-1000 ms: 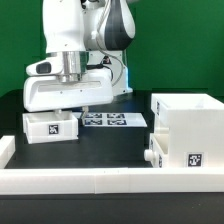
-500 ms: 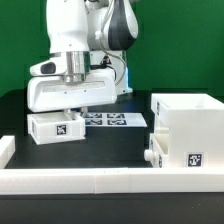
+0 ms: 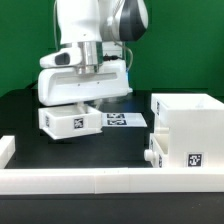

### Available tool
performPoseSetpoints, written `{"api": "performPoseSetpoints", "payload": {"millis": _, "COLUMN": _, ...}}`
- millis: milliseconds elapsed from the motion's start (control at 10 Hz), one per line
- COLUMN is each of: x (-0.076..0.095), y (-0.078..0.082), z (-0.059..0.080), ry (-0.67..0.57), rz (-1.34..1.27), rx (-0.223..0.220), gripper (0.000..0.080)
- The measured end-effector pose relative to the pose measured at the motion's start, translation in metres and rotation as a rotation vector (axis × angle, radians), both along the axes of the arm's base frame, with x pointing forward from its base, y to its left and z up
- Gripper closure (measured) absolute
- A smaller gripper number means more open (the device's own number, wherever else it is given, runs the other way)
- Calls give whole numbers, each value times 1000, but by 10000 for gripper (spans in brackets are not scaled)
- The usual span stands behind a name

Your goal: Assemble drawer

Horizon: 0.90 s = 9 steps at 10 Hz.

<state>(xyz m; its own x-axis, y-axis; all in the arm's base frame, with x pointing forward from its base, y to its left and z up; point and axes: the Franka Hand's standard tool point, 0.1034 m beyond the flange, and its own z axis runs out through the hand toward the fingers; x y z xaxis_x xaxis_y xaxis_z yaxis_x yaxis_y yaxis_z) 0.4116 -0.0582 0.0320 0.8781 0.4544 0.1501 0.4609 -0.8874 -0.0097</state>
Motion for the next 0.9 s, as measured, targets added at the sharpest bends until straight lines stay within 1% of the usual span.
{"api": "performPoseSetpoints", "payload": {"millis": 100, "x": 16, "y": 7, "z": 7, "ry": 13, "rz": 44, "rx": 6, "gripper": 758}}
{"api": "performPoseSetpoints", "payload": {"millis": 300, "x": 38, "y": 6, "z": 17, "ry": 43, "rz": 81, "rx": 22, "gripper": 758}}
{"api": "performPoseSetpoints", "payload": {"millis": 400, "x": 43, "y": 11, "z": 20, "ry": 74, "rz": 91, "rx": 34, "gripper": 758}}
{"api": "performPoseSetpoints", "payload": {"millis": 700, "x": 42, "y": 10, "z": 17, "ry": 62, "rz": 148, "rx": 27, "gripper": 757}}
{"api": "performPoseSetpoints", "payload": {"millis": 800, "x": 42, "y": 9, "z": 17, "ry": 53, "rz": 250, "rx": 15, "gripper": 757}}
{"api": "performPoseSetpoints", "payload": {"millis": 900, "x": 48, "y": 7, "z": 17, "ry": 40, "rz": 335, "rx": 4, "gripper": 757}}
